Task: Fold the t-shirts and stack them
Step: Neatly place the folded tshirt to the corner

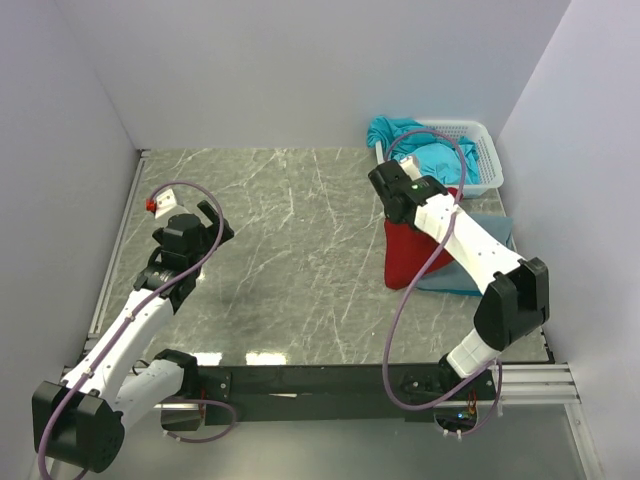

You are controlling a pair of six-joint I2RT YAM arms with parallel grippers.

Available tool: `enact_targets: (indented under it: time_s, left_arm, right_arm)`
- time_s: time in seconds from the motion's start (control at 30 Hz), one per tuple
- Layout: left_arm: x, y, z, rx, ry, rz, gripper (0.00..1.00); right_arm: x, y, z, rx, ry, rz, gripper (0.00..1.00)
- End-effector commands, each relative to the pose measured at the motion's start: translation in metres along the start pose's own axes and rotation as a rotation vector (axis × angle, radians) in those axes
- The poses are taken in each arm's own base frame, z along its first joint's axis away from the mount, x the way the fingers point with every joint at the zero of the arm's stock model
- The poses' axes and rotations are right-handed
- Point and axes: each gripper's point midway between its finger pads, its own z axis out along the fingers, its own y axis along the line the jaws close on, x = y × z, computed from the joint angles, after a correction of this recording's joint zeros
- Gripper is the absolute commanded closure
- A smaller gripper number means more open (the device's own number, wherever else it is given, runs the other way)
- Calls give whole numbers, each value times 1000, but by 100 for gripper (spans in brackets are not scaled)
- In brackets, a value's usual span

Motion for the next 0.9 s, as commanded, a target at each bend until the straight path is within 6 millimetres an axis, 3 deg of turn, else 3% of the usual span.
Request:
enact_targets:
  time_s: [0.0,0.57,0.87]
  left_arm:
    - [-11,-2,1,5,-42,2,1]
    - [-12,-3,-1,17,-50,4,1]
    - [-11,-2,2,7,-43,7,1]
  right_arm:
    - [-16,-40,-26,32,-81,89,100]
    - [-34,-54,-64,-128,-181,191,100]
    - [-30,-52,-65,-177,-180,199,100]
